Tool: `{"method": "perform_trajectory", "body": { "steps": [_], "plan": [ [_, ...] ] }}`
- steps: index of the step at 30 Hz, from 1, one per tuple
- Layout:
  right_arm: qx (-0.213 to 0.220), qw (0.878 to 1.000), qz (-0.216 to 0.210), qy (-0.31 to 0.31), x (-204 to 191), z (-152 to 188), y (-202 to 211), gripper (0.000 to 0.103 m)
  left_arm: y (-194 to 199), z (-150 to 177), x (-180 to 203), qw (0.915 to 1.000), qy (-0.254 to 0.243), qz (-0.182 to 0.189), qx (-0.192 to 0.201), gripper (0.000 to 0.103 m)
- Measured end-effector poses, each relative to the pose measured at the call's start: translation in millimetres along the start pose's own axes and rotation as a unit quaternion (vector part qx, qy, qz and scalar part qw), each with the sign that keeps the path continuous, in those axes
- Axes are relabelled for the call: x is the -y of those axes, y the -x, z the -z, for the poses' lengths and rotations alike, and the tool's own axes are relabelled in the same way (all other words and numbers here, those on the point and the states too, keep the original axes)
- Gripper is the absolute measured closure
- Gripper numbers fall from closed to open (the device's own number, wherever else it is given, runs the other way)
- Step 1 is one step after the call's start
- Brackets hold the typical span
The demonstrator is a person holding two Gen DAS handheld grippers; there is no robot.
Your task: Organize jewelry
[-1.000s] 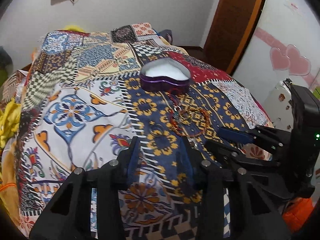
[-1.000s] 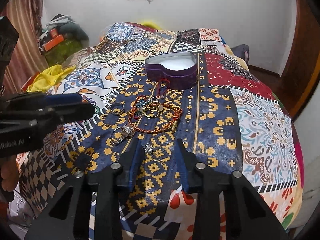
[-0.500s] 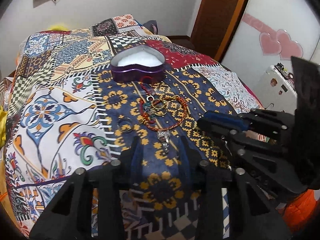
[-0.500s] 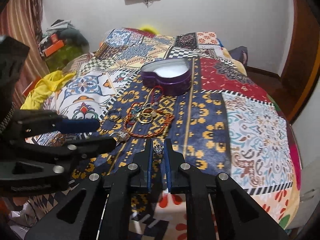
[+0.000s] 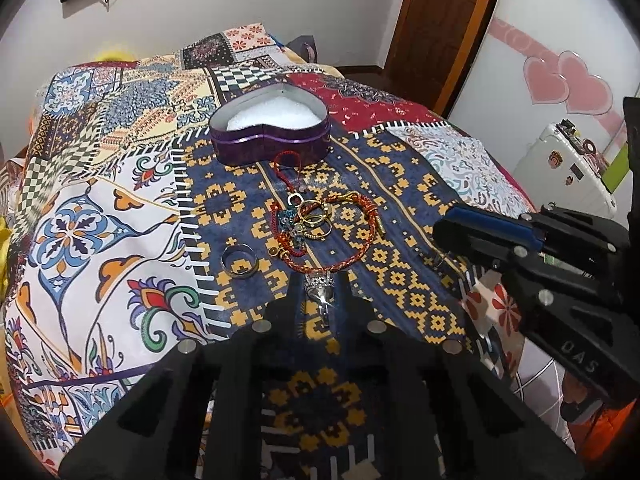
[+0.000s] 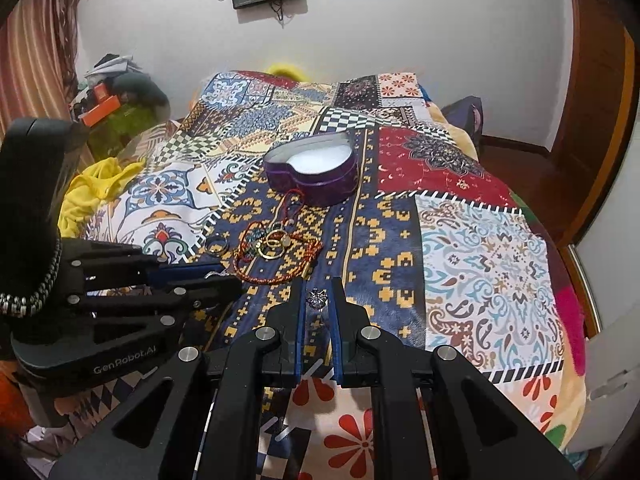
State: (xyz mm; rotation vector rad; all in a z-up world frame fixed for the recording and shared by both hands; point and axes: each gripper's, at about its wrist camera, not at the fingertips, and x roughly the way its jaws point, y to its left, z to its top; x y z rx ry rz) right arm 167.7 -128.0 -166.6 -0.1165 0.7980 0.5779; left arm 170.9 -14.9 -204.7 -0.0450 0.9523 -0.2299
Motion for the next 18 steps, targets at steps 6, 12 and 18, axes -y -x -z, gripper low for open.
{"method": "perform_trajectory", "body": {
  "steps": [6,12,18],
  "plan": [
    [0.020,1.000,0.004,0.000,0.4,-12.0,10.5,0.093,21.4,-8.3,-1.8,0.9997,-0.001,-0.003,0.026,0.089],
    [0.051,0.999,0.009,0.004,-3.1,-30.3,22.3,0.093,47.3,-26.6,-5.9,0.9976,-0.004,-0.012,0.069,0.089],
    [0.084,0.996,0.014,0.011,-4.5,-49.5,32.3,0.093,69.0,-46.4,-13.0,0.9939,0.001,-0.016,0.109,0.089]
  ]
}}
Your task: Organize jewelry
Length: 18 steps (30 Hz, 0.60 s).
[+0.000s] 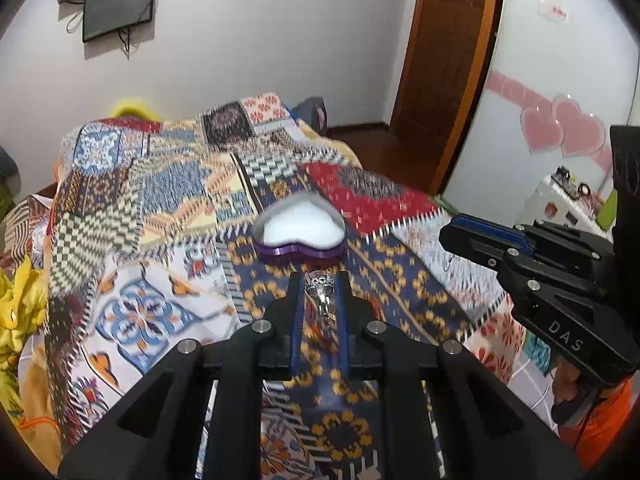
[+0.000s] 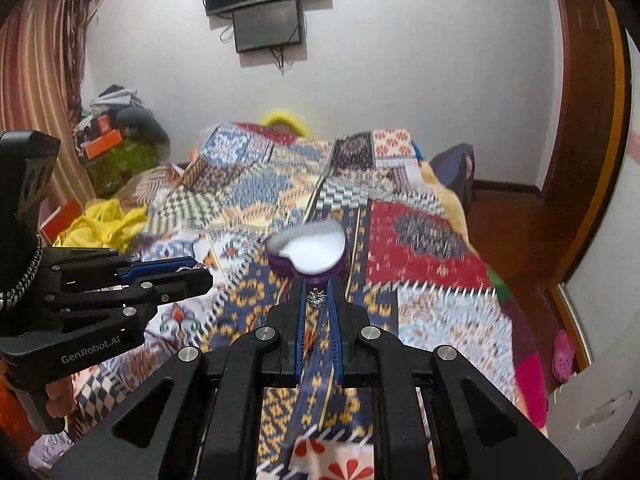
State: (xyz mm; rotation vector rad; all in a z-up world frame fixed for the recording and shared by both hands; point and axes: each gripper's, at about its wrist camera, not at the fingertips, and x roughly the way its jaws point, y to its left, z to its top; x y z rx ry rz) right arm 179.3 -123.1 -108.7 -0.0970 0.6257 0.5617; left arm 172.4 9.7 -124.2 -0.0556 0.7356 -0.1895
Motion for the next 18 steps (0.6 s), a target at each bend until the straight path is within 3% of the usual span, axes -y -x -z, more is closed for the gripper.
{"method": "perform_trajectory", "body": {
  "steps": [7,18],
  "plan": [
    [0.023,1.000,0.001,-0.006,0.4,-17.7,-8.2,0.093,1.7,-24.5,-7.8,0.9993,-0.013,-0.015,0.033,0.089],
    [0.024,1.000,0.009,-0.014,7.0,-28.8,-42.0,0.093,-42.7,-38.2,-29.6,0.9997,-0.007,-0.021,0.012,0.089]
  ]
}}
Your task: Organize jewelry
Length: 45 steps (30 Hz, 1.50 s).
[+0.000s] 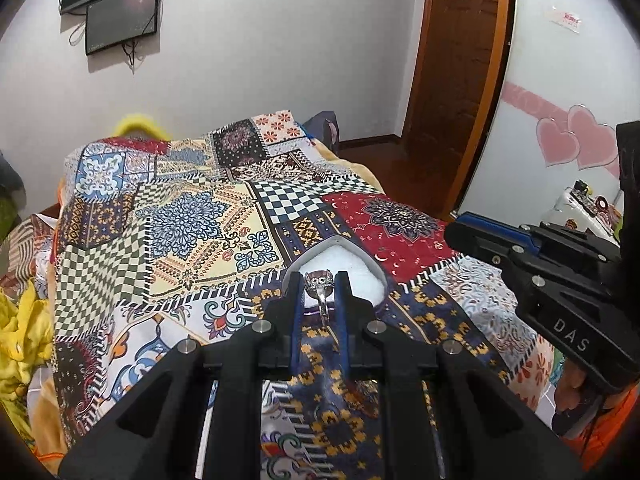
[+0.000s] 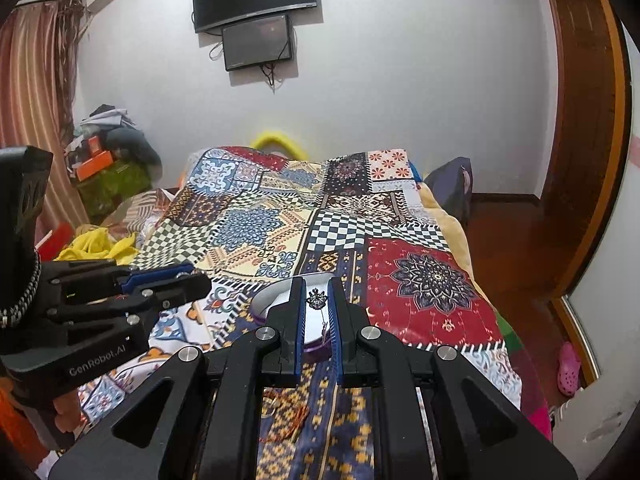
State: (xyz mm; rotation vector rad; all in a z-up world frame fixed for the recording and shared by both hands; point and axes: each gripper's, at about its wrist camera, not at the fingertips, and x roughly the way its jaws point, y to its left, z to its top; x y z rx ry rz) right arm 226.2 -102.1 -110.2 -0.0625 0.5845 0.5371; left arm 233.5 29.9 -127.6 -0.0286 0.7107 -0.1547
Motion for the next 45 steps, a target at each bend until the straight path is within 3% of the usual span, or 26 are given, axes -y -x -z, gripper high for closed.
{"method": "perform_trajectory", "body": {
  "steps": [9,24,35,45],
  "plan": [
    [-0.024,0.999,-0.024,-0.005,11.5,-8.8,-33.7,0.093,-37.3,-6.2,-6.9,0.9998,-0.009,0.001,-0.020,0.089],
    [-0.115,0.990,-0.083,-0.021,27.6,-4.3,-82.5,0.093,-93.2,-7.5,-15.5,0.9954,0.000,0.042,-0.086,0.089],
    [-0.139,0.987,-0.085,-0.010,25.7,0.5,-95.0,0.093,-94.3,-8.5,-10.3,0.9954,-0.016,0.038,-0.087,0.089],
    [-0.140,0.988,-0.066,0.010,18.6,-4.4,-84.0,0.089,-60.1,-15.2,-20.2,0.9980,-0.003,0.019,-0.060,0.084]
  ]
}}
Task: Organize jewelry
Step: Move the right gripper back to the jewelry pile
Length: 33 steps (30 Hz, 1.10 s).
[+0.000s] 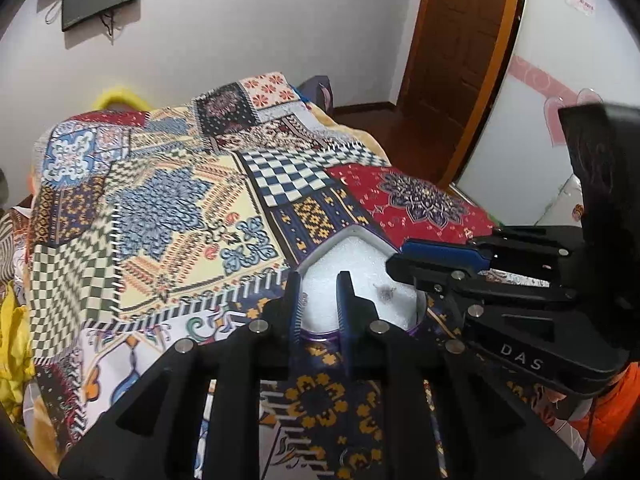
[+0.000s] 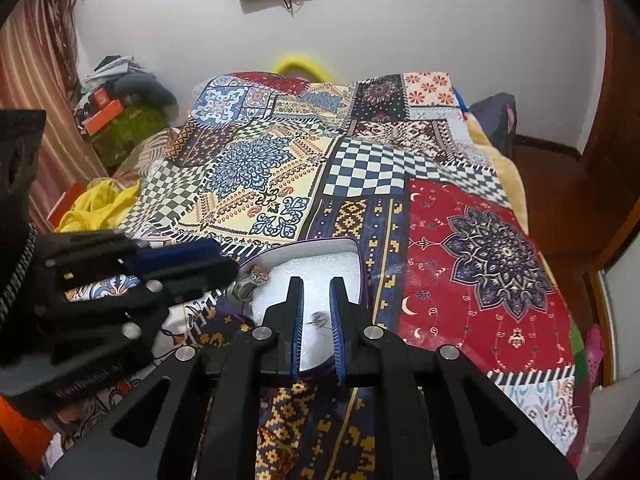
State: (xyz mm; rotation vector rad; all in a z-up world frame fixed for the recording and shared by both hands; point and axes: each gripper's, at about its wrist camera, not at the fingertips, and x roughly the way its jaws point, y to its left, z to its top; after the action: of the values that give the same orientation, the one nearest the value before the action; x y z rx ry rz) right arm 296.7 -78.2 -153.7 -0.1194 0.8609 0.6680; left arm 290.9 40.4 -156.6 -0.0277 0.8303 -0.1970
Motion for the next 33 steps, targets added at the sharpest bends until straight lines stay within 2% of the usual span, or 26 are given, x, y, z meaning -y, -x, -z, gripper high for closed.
{"method": "perform_trajectory", "body": {
  "steps": [5,10,19,23,33],
  "plan": [
    [0.014,1.000,0.014,0.011,-6.8,0.2,14.4,0.082,23.9,-1.8,-1.7,0.9997,0.004,-0.013,0.019,0.077],
    [0.035,0.999,0.034,0.018,-12.7,2.0,33.9,0.068,48.1,0.4,-2.1,0.9991,0.006,-0.024,0.035,0.067],
    [0.051,0.997,0.051,0.018,-18.7,12.2,57.6,0.067,73.2,17.8,5.6,0.9989,0.000,-0.034,0.034,0.060],
    [0.045,0.997,0.056,0.018,-21.0,20.8,59.1,0.067,73.3,30.7,7.6,0.9992,-0.002,-0.034,0.020,0.060],
    [0.006,0.998,0.058,0.010,-19.3,52.3,49.2,0.067,53.4,71.8,7.8,0.9987,-0.004,-0.030,-0.042,0.060]
  ]
}}
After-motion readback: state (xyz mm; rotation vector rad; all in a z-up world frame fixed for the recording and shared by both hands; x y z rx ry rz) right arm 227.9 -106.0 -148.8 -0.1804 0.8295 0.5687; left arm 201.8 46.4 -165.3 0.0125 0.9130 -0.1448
